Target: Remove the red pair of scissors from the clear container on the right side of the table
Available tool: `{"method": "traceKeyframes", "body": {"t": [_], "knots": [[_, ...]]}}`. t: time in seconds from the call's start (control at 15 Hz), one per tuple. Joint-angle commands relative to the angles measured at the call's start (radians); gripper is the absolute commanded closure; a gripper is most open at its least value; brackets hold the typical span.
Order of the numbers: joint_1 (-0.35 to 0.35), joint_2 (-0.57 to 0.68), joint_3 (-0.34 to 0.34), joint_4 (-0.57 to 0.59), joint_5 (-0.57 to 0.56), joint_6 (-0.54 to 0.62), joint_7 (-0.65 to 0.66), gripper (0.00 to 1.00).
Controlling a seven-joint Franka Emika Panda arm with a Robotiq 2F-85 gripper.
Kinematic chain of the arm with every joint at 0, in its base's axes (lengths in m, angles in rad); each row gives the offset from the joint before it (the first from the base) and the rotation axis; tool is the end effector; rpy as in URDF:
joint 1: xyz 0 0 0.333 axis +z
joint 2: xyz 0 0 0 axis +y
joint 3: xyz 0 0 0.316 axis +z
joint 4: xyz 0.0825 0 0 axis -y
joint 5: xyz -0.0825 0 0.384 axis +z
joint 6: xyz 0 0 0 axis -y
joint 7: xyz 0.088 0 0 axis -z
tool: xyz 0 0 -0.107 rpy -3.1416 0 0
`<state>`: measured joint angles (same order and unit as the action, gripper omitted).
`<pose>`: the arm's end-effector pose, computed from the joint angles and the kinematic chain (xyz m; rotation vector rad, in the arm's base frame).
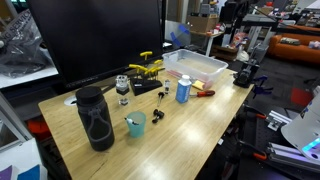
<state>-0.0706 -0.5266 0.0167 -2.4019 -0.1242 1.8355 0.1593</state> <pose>0.3864 -0.0303 0.5015 2.9994 -0.2717 -0.0503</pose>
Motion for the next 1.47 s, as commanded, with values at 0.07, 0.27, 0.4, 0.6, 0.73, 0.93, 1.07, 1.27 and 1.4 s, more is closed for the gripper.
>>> {"method": "traceKeyframes", "body": {"t": [0.07,0.27,0.4,0.6,0.73,0.93,1.07,1.27,1.4], "knots": [[0.003,0.044,-0.003,0.03,-0.001,-0.003,0.001,0.0],[0.003,0.036,-0.002,0.034,-0.001,-0.005,0.001,0.0],[0.003,0.034,-0.002,0.034,-0.001,-0.005,0.001,0.0],[0.003,0.034,-0.002,0.034,-0.001,-0.005,0.001,0.0],[-0.003,0.075,-0.004,0.051,0.011,0.018,0.03,0.0],[-0.023,0.141,-0.015,0.053,0.044,0.097,0.134,0.0],[-0.043,0.199,-0.018,0.056,0.045,0.163,0.242,0.0],[-0.075,0.28,-0.028,0.064,0.029,0.268,0.387,0.0],[-0.094,0.323,-0.034,0.07,0.022,0.303,0.492,0.0]]}}
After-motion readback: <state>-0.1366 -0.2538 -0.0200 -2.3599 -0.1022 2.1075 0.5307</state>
